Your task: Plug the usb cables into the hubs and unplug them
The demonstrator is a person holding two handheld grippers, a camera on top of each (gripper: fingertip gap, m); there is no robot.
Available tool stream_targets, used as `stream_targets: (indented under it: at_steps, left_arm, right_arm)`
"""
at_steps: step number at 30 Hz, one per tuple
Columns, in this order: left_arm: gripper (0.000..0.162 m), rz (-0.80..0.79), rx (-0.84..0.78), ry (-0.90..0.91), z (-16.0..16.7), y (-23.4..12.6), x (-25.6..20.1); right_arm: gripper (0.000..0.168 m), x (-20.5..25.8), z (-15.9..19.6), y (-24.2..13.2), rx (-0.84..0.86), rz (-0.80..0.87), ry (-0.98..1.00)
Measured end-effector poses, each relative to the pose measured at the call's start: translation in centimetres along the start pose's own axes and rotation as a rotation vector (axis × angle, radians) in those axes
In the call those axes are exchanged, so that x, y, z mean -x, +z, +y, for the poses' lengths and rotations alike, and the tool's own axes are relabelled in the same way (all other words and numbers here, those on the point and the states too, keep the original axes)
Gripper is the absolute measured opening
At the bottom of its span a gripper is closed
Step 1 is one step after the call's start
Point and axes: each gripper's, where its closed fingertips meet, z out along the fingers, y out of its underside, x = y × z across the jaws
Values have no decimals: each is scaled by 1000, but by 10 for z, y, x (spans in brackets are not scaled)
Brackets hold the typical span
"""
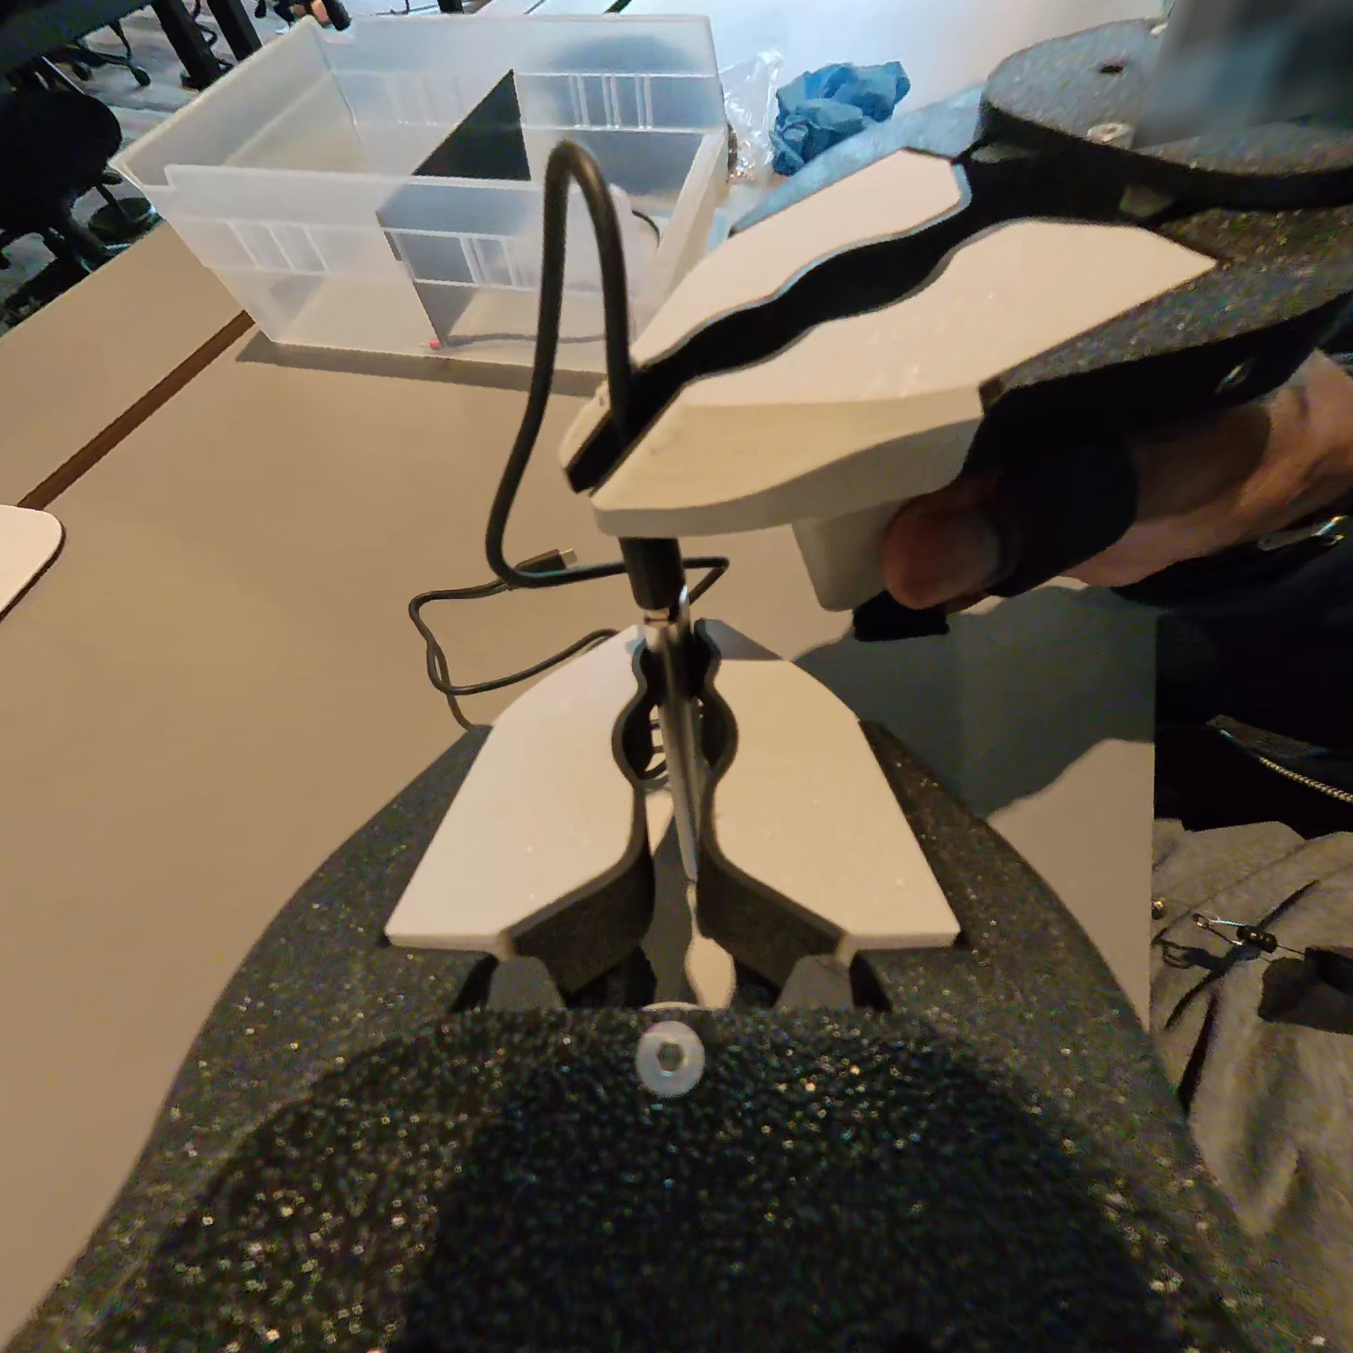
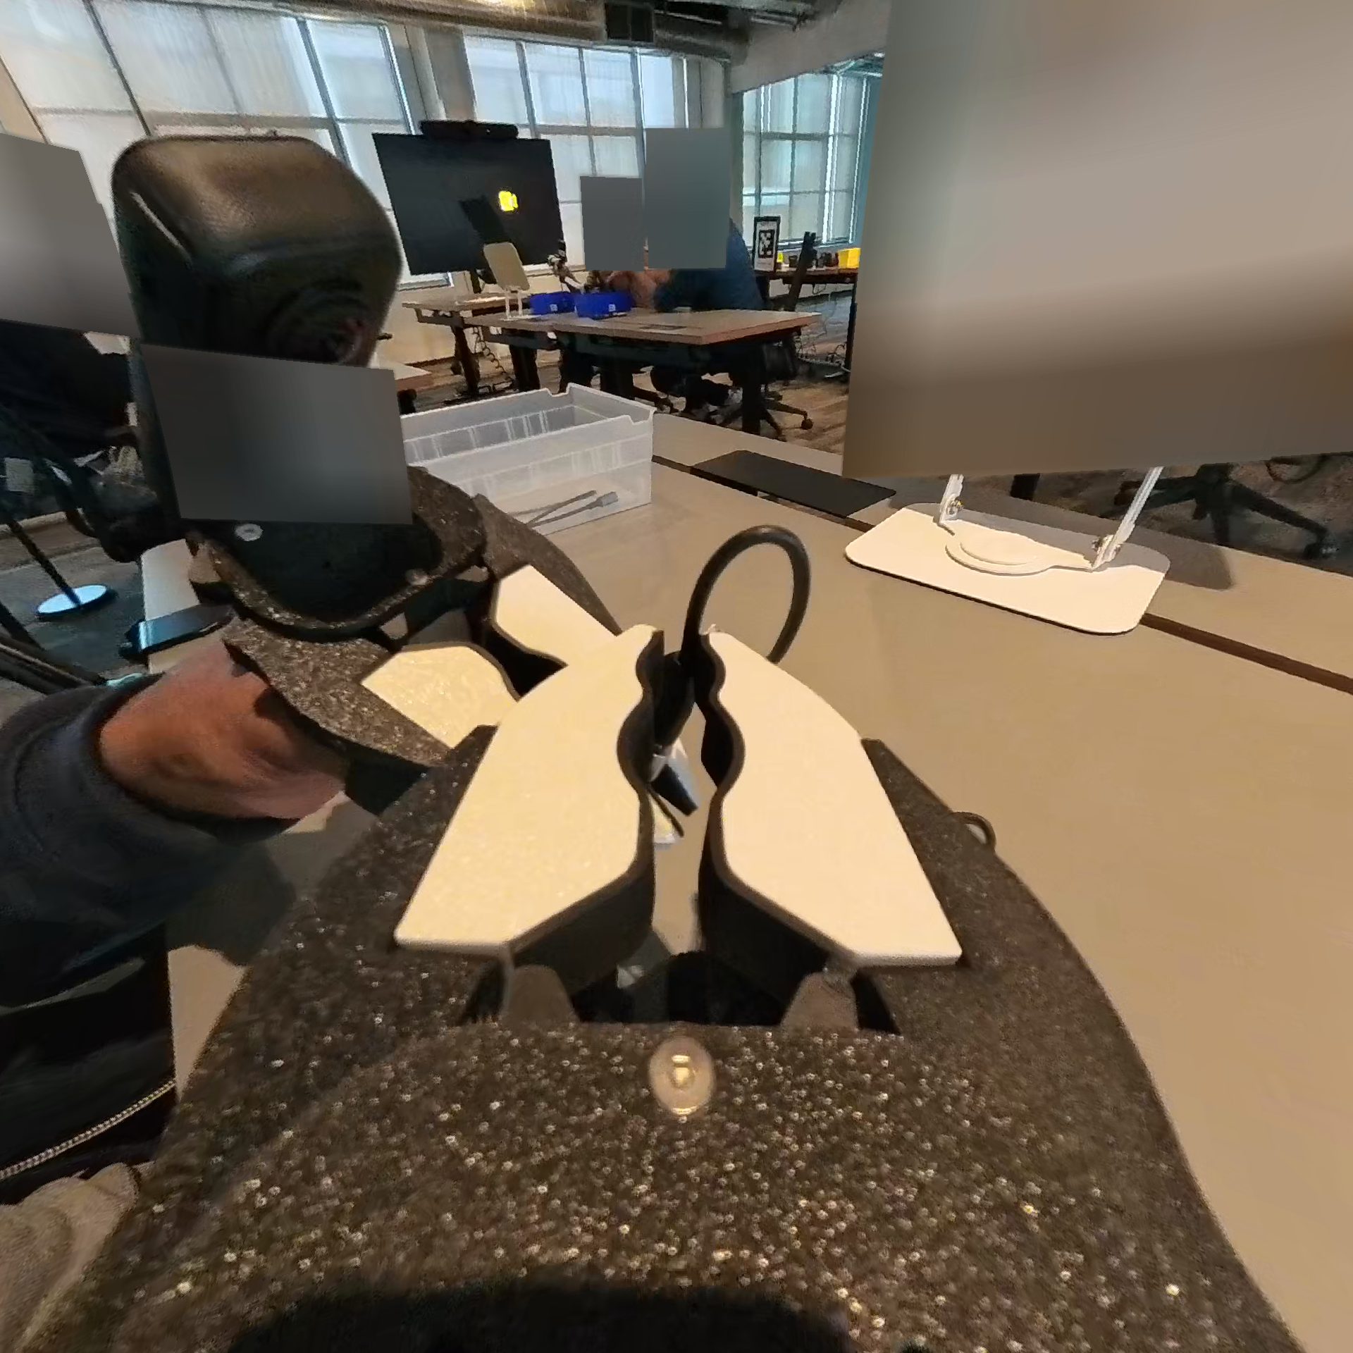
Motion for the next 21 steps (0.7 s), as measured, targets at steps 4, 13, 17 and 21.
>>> stream_targets:
  at_steps: [4, 13, 17, 21]
  left_arm:
    - [7, 0, -6, 5, -1, 0, -1]
    - [7, -17, 13, 15, 3, -1, 2]
    - [7, -27, 23, 30, 5, 0, 3]
    - [7, -23, 31, 29, 7, 1, 4]
  right_arm:
    - [9, 1, 0, 0, 8, 14, -14]
    - [9, 1, 4, 1, 12, 24, -25]
    - [9, 0, 6, 2, 13, 19, -20]
    - [9, 0, 7, 3, 13, 21, -18]
